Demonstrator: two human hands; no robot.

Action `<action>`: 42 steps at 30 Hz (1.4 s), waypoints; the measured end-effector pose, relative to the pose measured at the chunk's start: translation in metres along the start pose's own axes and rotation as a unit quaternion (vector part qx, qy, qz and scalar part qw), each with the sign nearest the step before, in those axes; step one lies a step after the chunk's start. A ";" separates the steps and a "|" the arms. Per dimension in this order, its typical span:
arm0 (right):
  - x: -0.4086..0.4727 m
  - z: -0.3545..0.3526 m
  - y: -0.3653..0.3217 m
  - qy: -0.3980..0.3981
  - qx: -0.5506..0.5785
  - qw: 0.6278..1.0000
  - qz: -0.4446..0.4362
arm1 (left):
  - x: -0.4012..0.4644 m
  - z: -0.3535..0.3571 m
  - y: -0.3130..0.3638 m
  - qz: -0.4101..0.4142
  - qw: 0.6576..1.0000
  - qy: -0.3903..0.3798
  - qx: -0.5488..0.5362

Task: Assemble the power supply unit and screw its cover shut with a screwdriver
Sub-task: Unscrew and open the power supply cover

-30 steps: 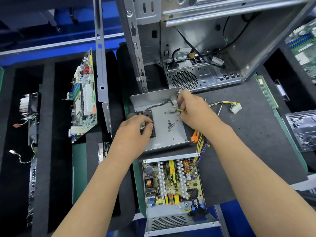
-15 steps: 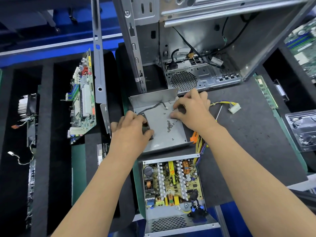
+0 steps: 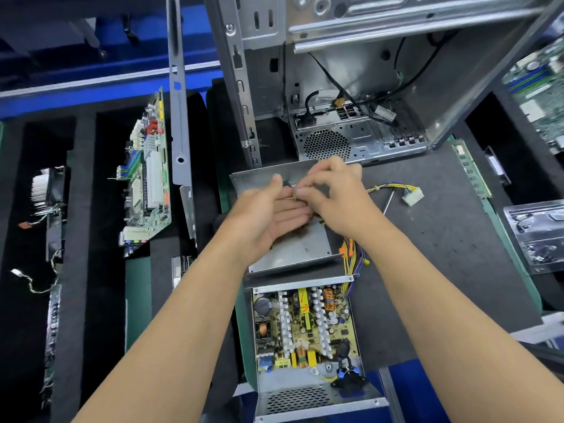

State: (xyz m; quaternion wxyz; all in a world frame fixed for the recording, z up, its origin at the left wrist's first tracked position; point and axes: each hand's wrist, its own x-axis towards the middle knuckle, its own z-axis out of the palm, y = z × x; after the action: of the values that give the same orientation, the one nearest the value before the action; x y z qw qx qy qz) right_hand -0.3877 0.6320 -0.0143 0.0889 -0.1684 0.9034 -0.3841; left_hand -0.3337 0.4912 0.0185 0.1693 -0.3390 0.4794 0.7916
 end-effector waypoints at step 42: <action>0.003 0.015 0.012 -0.206 -0.255 0.937 -0.123 | 0.007 -0.034 -0.017 0.042 0.993 0.104 0.041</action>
State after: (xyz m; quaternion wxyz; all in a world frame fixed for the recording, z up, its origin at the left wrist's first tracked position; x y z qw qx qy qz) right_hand -0.3891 0.6289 -0.0335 0.1792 -0.3706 0.9052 -0.1052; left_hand -0.3161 0.4697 -0.0082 0.0987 -0.3919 0.5402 0.7381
